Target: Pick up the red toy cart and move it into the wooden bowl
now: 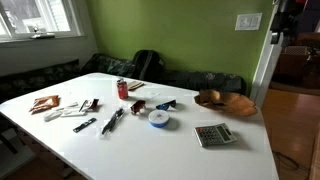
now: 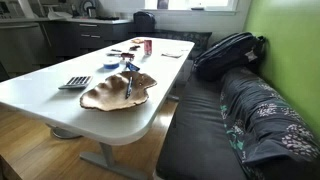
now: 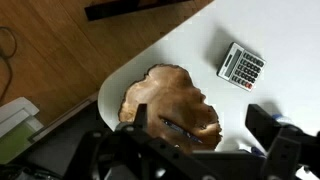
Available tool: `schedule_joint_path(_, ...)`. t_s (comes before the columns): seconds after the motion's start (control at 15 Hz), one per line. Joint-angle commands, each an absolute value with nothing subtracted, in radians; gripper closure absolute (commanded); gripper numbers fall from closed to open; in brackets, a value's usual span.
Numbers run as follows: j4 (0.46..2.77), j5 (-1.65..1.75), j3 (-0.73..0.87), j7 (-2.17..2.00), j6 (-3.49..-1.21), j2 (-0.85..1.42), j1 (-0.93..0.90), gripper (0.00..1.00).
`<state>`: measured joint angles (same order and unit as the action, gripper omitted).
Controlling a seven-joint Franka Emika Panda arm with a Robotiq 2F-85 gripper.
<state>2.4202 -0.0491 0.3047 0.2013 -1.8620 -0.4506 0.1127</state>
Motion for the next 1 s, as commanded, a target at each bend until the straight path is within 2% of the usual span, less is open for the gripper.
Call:
schedule_joint_path(0.0,2.419,-0.059,0.283,0.211,-1.86,-0.447,0.138,0.0)
schedule_joint_path(0.53,2.414,-0.051,0.273,0.192,-1.855,-0.445,0.14,0.0)
schedule_joint_path(0.93,2.255,-0.038,0.094,-0.023,-1.781,-0.451,0.099,0.0)
